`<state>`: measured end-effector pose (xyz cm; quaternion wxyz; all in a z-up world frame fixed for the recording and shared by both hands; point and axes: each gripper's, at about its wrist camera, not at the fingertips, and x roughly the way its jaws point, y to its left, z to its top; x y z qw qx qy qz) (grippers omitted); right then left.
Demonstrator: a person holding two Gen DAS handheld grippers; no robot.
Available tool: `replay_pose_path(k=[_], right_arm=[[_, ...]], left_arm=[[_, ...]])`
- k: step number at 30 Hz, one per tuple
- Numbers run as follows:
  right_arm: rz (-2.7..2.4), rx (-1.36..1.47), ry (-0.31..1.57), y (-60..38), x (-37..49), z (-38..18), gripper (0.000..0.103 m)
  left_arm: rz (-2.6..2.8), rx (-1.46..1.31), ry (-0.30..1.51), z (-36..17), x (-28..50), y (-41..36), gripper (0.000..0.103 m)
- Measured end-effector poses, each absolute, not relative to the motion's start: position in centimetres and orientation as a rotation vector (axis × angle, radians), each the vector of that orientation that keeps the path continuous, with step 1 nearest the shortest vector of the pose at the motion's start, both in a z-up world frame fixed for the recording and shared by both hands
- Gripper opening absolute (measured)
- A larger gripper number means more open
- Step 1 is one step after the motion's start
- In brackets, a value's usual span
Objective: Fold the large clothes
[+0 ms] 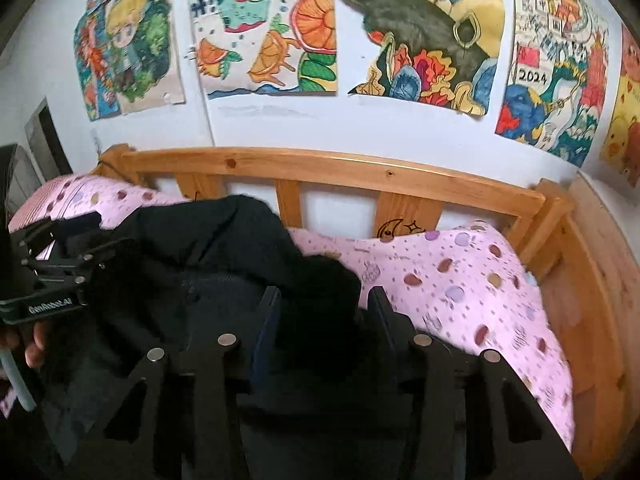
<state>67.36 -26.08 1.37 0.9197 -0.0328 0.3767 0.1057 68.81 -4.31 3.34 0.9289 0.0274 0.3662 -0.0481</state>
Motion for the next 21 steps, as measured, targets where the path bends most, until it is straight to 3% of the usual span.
replay_pose_path(k=[2,4,6,8,14,21], right_arm=[[0.226,-0.058,0.766,-25.9,68.3,0.8,0.039],[0.232,-0.043,0.755,-25.9,68.8,0.6,0.025],[0.210,-0.046,0.728,-26.0,68.7,0.4,0.009],[0.221,-0.052,0.705,-26.3,68.0,0.5,0.005],[0.223,-0.075,0.651,-28.4,63.8,1.6,0.003],[0.243,-0.148,0.707,-29.4,61.6,0.4,0.003]], left_arm=[[-0.118,0.038,0.745,3.1,69.6,-4.3,0.051],[-0.166,-0.012,0.738,3.0,69.8,-4.2,0.016],[-0.171,-0.038,0.720,3.0,69.5,-4.3,0.012],[-0.180,-0.051,0.697,3.3,68.8,-4.2,0.010],[-0.226,-0.087,0.660,4.7,66.1,-1.7,0.008],[-0.240,0.016,0.739,2.2,64.2,-0.7,0.006]])
